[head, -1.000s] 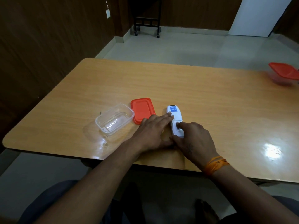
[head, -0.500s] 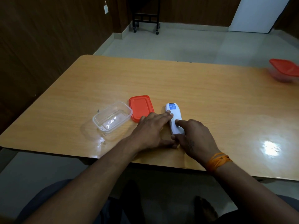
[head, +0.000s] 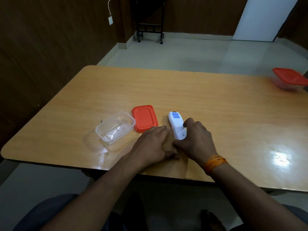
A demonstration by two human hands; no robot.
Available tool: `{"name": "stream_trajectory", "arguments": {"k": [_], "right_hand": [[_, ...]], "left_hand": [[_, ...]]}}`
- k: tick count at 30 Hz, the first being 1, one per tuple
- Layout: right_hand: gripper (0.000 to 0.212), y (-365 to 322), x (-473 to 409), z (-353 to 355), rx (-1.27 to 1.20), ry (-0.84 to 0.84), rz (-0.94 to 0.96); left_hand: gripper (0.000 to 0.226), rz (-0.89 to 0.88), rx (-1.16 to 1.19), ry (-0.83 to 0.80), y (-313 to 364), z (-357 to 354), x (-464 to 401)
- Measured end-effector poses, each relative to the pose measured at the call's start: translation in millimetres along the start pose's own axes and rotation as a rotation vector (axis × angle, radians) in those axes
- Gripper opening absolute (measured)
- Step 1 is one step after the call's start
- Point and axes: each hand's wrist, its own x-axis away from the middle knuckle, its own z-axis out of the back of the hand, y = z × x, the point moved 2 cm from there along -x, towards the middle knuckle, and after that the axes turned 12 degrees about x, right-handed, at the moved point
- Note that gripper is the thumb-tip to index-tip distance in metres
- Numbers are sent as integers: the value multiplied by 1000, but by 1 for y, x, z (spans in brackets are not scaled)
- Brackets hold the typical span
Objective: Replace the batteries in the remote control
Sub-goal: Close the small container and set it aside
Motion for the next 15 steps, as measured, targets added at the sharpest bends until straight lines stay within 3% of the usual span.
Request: {"name": "stream_trajectory", "arguments": {"k": [4, 7, 13, 15], "right_hand": [[44, 16, -11, 10, -37, 113, -89], [37, 29, -16, 11, -34, 108, -97], [74, 33, -16, 7, -41, 81, -90], [75, 30, -18, 5, -41, 68, -100]], "left_hand": [[97, 21, -55, -43, 0, 0, 1], [97, 42, -60, -63, 2, 2, 1], [96, 54, -60, -60, 6, 3, 1], [96, 65, -54, -66, 6, 3, 1]]}}
